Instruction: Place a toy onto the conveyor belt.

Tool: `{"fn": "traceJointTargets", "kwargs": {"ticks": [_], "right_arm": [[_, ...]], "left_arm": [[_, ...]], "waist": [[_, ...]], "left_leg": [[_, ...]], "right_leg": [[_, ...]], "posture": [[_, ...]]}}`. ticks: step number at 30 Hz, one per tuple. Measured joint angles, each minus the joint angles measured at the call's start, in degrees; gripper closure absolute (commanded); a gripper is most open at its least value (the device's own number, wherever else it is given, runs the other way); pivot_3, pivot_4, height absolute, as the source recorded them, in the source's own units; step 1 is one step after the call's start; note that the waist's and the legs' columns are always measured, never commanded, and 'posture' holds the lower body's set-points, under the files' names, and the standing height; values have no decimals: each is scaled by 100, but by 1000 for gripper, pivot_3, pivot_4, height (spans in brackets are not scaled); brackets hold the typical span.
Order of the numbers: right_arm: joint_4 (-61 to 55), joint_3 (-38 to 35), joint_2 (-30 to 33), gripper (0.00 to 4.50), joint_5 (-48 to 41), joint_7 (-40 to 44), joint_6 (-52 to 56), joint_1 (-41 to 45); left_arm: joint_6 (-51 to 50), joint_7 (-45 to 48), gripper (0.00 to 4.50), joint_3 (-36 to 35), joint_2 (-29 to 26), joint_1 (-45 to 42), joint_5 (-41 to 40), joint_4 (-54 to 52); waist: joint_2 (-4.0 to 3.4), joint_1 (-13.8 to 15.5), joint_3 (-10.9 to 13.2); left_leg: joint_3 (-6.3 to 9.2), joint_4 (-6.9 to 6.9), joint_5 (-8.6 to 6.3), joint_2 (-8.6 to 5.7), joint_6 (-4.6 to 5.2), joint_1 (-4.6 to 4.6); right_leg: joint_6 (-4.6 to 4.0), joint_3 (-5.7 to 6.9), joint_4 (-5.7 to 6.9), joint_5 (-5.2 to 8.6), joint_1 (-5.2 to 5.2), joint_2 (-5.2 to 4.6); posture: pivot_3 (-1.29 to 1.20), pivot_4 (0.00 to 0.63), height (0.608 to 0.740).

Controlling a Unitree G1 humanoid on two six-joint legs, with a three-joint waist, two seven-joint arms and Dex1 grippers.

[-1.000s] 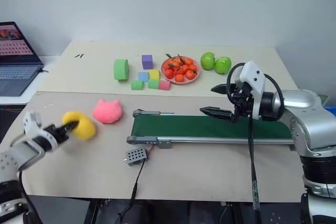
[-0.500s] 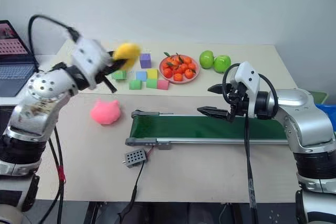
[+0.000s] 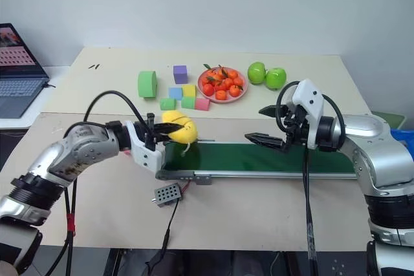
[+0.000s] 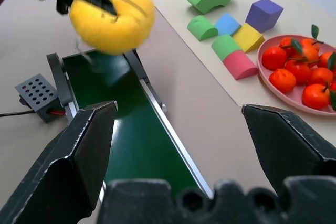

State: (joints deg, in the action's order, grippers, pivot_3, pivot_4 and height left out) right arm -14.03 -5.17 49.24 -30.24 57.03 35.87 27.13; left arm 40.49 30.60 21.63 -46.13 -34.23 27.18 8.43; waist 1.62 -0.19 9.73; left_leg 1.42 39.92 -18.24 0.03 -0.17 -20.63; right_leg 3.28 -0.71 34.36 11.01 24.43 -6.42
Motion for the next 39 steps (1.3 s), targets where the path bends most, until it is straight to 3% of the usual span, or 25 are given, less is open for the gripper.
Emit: {"fn": "traceJointTargets", "kwargs": {"ticks": [11,14,21,23,27,30,33,39], "right_arm": [[-181,-100,103,0,-34,-97,114,-159],[-212,-177,126,0,-37,-96,133,-179],[-301,-241,181,0,-46,-92,237,-186],[-299,-241,210,0,-42,-83,237,-186],[-293,-242,244,0,-40,-79,237,-184],[-288,-249,267,0,-41,-68,237,-185],[-284,-348,398,0,-44,9,237,-277],[-325,-557,585,0,-291,195,357,-359]], "left_arm": [[327,179,4012,220,328,29,199,466],[327,416,3233,229,338,29,92,483],[-4,1326,686,273,335,40,-623,161],[-426,1736,57,271,312,85,-1061,-124],[-1905,2695,57,133,115,145,-2108,-820],[-3777,3269,57,-203,-23,161,-3269,-1440],[-5932,3339,57,-769,43,83,-4618,-1848],[-7823,3018,57,-1487,354,-348,-5740,-1804]], "waist": [[-1,-1,0],[-1,1,-1],[-1,-8,-1],[-1,-15,-1],[-1,-50,0],[-1,-66,0],[-2,-64,0],[-2,-55,0]], "left_leg": [[0,5,-1,0,3,2],[0,7,-1,0,3,3],[1,12,-3,0,6,5],[1,13,-4,0,8,5],[3,16,-6,1,12,5],[4,25,-13,1,24,7],[8,38,-19,0,34,8],[9,46,-19,-1,34,11]], "right_leg": [[1,0,6,0,-1,0],[1,0,10,0,-1,0],[1,-1,18,0,-2,0],[2,-2,19,0,-2,0],[3,-2,24,1,-2,1],[8,-4,37,4,-1,1],[15,-5,49,9,-3,1],[15,-5,50,10,-9,1]], "posture": [[0,150,738],[0,150,738],[0,150,738],[0,150,738],[0,150,738],[0,150,738],[0,150,738],[0,150,738]]}}
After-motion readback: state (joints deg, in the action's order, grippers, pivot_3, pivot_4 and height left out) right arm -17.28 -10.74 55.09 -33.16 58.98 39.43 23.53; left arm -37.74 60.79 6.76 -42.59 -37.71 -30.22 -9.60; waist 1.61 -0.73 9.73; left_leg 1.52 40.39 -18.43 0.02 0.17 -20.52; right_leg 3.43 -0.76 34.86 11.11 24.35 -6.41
